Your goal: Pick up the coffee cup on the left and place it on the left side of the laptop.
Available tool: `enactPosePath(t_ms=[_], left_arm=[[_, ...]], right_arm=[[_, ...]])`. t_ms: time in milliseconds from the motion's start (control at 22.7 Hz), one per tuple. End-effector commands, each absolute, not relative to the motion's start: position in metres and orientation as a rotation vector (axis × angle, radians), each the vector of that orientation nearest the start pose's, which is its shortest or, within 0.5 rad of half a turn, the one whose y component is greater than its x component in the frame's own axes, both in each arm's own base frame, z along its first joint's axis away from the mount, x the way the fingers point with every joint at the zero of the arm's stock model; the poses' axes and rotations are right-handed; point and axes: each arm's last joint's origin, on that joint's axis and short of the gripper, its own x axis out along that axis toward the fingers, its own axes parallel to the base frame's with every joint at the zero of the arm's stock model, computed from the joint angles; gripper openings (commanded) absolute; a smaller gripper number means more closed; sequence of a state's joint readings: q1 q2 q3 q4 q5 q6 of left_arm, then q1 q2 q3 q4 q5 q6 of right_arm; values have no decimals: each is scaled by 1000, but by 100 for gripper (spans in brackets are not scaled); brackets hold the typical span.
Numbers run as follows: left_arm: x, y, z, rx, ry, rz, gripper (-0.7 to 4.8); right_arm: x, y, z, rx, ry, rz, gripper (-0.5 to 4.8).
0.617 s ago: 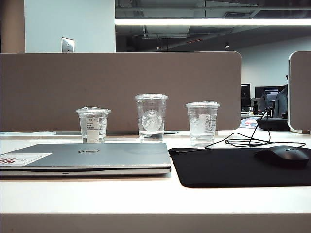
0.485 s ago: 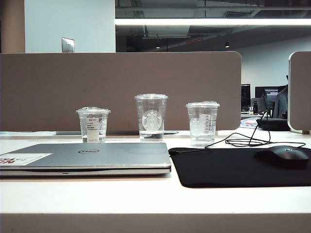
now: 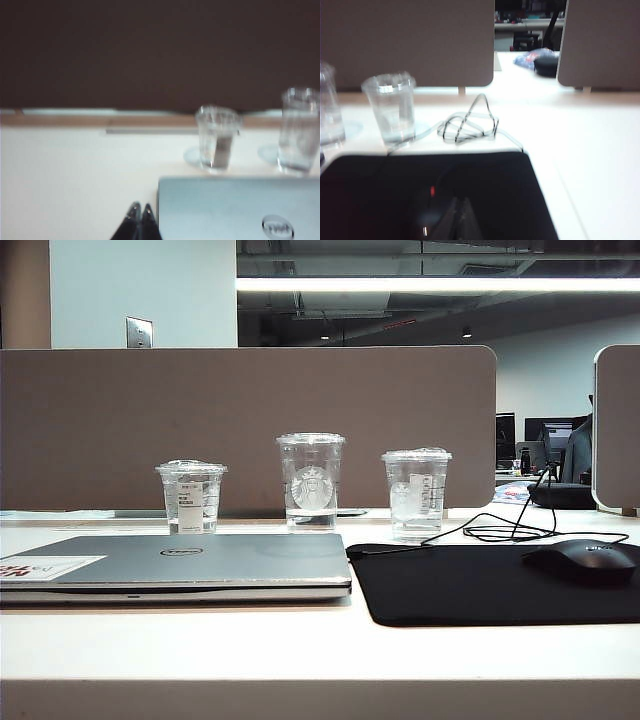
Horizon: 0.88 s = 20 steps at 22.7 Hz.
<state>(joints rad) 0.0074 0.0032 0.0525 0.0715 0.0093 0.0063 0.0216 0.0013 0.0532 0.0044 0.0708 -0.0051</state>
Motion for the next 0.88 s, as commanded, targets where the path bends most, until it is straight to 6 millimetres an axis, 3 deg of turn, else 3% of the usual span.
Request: enactPosePath(t_ms=[44,353,661,882], left_arm=[[90,1,205,-12,-178,6,-5],[96,1,234,-16,-157,12,-5],[135,-1,266,-46,-89,-2,-5],[163,-18,276,-52,-66,-50,-5]], right_arm=[[88,0,207,6,-135,-47,-2],[78,1,256,6,-195,-19,-2],[102,7,291,-9,-149,173,-2],[111,14,306,-4,-131,235,-3]])
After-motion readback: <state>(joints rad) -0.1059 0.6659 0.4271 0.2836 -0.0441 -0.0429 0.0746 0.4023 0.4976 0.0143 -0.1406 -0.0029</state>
